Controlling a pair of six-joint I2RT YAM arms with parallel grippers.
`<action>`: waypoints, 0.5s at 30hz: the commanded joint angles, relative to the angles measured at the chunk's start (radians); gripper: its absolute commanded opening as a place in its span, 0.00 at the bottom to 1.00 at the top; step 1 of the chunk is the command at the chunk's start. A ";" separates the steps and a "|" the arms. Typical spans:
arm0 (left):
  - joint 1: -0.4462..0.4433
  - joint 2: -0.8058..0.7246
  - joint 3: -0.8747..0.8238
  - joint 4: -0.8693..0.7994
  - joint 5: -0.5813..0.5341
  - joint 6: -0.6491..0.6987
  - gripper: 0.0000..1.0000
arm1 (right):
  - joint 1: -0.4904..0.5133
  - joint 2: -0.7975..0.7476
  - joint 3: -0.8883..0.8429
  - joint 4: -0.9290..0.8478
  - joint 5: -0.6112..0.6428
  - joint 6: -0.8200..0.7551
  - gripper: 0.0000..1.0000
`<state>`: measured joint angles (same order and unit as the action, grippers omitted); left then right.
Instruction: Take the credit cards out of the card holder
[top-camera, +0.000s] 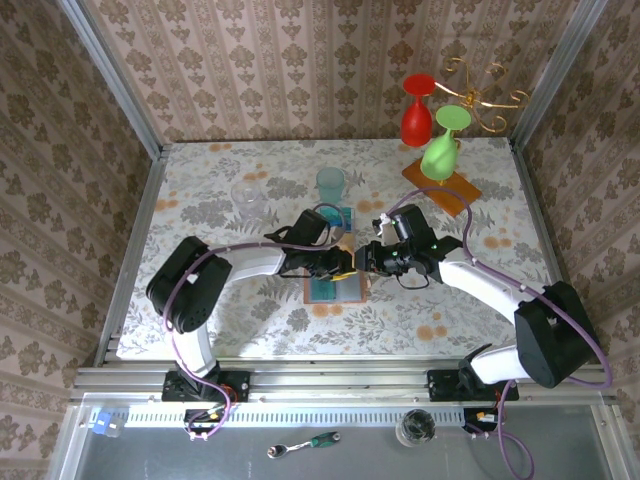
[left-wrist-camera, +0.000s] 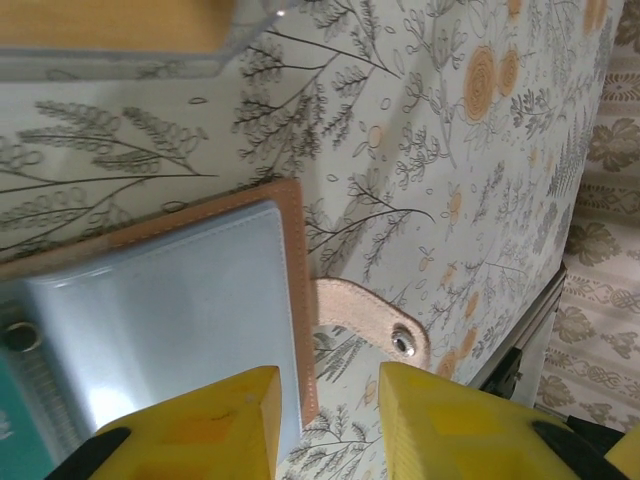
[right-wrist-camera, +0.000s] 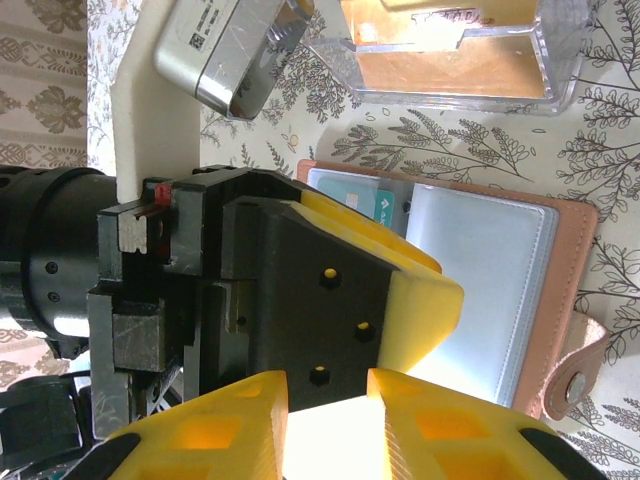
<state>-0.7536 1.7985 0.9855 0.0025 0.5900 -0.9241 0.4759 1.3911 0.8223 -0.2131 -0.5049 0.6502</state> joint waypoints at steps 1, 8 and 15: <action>0.026 -0.062 -0.042 0.004 -0.006 -0.002 0.32 | 0.011 0.044 -0.006 0.006 -0.020 0.006 0.29; 0.090 -0.139 -0.137 0.003 -0.015 0.008 0.32 | 0.073 0.150 0.043 0.008 -0.020 0.013 0.28; 0.129 -0.186 -0.219 -0.051 -0.041 0.046 0.29 | 0.124 0.259 0.103 0.005 -0.017 0.015 0.28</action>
<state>-0.6292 1.6405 0.7925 -0.0074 0.5674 -0.9165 0.5858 1.6169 0.8845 -0.2092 -0.5079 0.6582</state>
